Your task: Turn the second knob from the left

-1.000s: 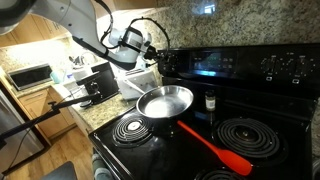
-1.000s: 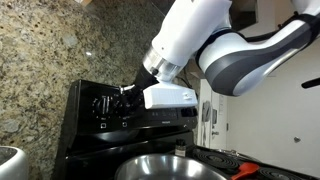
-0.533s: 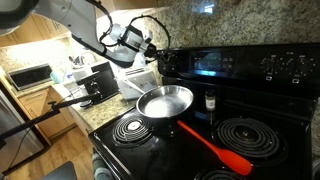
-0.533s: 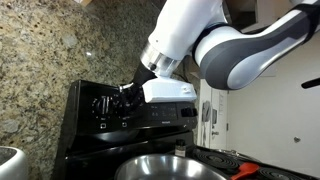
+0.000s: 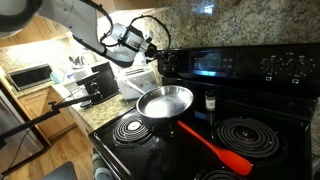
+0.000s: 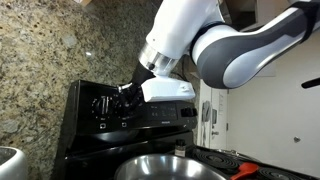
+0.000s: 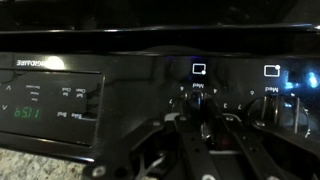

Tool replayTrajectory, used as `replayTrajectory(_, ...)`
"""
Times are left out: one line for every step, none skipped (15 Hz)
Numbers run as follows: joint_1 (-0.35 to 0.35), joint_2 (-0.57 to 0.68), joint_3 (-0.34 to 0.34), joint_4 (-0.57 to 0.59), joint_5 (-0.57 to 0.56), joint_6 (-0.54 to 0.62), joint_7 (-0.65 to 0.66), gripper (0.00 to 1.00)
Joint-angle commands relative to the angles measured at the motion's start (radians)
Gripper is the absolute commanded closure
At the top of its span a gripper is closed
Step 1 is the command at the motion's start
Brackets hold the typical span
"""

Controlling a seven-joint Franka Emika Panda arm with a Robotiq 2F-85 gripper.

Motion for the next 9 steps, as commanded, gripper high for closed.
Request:
replayTrajectory(-0.011,0.115,-0.008,0.151,-0.049,0.097,-0.038,0.94)
replayTrajectory(-0.010,0.114,-0.008,0.151,-0.054,0.091,-0.037,0.94)
replayTrajectory(-0.011,0.114,-0.008,0.151,-0.062,0.094,-0.036,0.94)
replayTrajectory(-0.011,0.113,-0.007,0.151,-0.066,0.092,-0.036,0.94)
replayTrajectory(-0.016,0.113,0.000,0.150,-0.056,0.091,-0.036,0.94)
replayTrajectory(-0.018,0.112,0.003,0.148,-0.045,0.083,-0.027,0.94)
replayTrajectory(-0.015,0.107,0.003,0.145,-0.014,0.060,-0.035,0.94)
replayTrajectory(-0.019,0.104,0.007,0.140,0.008,0.053,-0.037,0.94)
replayTrajectory(-0.023,0.099,0.011,0.134,0.042,0.043,-0.028,0.94)
